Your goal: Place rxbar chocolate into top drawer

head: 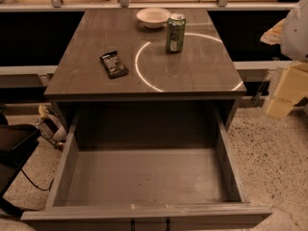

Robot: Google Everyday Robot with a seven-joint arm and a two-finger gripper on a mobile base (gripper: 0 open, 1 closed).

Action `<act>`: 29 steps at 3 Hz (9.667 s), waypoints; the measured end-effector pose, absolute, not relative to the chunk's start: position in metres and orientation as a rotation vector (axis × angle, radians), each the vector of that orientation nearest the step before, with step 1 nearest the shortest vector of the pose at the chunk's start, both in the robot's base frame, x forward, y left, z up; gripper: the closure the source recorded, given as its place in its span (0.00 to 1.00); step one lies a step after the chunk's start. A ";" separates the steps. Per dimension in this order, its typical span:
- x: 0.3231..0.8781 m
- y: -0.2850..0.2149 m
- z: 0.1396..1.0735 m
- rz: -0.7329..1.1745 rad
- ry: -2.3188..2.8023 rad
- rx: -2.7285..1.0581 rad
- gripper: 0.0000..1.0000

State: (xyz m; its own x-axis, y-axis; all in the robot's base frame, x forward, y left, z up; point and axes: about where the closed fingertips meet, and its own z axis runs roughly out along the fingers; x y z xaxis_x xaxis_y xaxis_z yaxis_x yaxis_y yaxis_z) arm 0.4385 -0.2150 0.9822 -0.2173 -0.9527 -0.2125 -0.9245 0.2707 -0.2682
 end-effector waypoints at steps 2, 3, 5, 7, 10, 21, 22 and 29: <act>0.462 -0.203 0.982 -0.096 2.156 -1.609 0.00; 0.489 -0.189 0.963 0.042 2.113 -1.419 0.00; 0.517 -0.141 0.944 0.324 1.960 -0.994 0.00; 0.557 -0.128 0.984 0.245 1.895 -0.839 0.00; 0.605 -0.052 0.992 0.300 1.829 -0.835 0.00; 0.717 0.129 0.832 0.458 1.934 -0.934 0.00; 0.717 0.132 0.821 0.469 1.953 -0.934 0.00; 0.712 0.129 0.852 0.511 1.956 -0.965 1.00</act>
Offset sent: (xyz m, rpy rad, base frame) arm 0.0644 0.0302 -0.0037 0.2257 -0.1932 -0.0693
